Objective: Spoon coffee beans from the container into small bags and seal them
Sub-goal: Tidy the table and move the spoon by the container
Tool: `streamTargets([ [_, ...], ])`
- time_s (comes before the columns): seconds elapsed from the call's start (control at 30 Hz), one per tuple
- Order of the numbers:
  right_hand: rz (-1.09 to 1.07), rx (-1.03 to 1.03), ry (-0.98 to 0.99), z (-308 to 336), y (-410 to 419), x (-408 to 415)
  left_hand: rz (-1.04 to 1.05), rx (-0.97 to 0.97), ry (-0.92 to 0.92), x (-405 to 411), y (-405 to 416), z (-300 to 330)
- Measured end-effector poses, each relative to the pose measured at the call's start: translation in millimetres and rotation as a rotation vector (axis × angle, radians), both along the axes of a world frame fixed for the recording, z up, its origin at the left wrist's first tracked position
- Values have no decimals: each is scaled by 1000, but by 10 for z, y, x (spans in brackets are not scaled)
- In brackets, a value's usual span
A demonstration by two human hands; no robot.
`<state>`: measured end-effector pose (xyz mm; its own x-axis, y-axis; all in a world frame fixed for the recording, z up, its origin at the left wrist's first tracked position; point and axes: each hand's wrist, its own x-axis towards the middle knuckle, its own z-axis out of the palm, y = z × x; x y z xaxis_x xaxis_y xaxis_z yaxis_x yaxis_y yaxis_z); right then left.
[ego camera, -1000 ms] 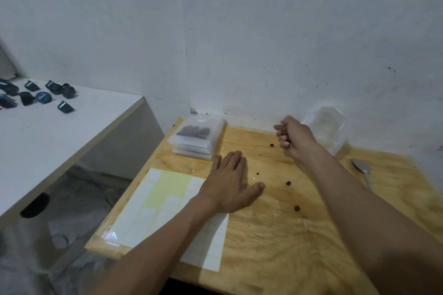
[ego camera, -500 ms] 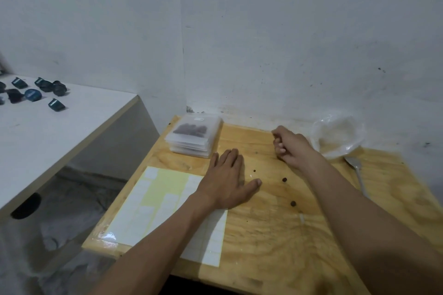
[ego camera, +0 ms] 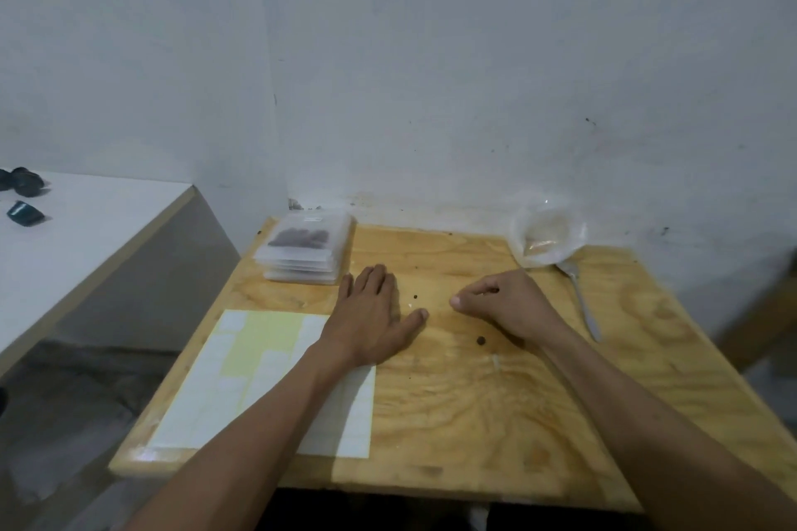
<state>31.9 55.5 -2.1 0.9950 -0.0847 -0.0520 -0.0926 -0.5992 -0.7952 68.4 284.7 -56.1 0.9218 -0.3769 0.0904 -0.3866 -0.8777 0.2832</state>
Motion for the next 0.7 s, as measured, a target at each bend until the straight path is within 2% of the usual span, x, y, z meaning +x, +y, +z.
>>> streamTargets([
  [0.13, -52, -73, -59, -80, 29, -71, -8, 2, -10, -48, 9, 37],
  [0.23, -85, -8, -54, -94, 34, -81, -8, -3, -11, -67, 13, 30],
  [0.3, -133, 264, 29, -52, -5, -89, -9, -2, -21, -67, 16, 24],
  [0.4, -231, 884, 221, 4, -74, -81, -10, -12, -26, -66, 17, 25],
  [0.47, -262, 1008, 260, 30, -102, -101, -16, -13, -29, -71, 19, 30],
  [0.57, -250, 839, 226, 17, -115, -199, -17, -10, -29, -73, 16, 39],
  [0.7, -126, 276, 108, 13, -114, -414, -19, -29, -40, -75, 17, 37],
])
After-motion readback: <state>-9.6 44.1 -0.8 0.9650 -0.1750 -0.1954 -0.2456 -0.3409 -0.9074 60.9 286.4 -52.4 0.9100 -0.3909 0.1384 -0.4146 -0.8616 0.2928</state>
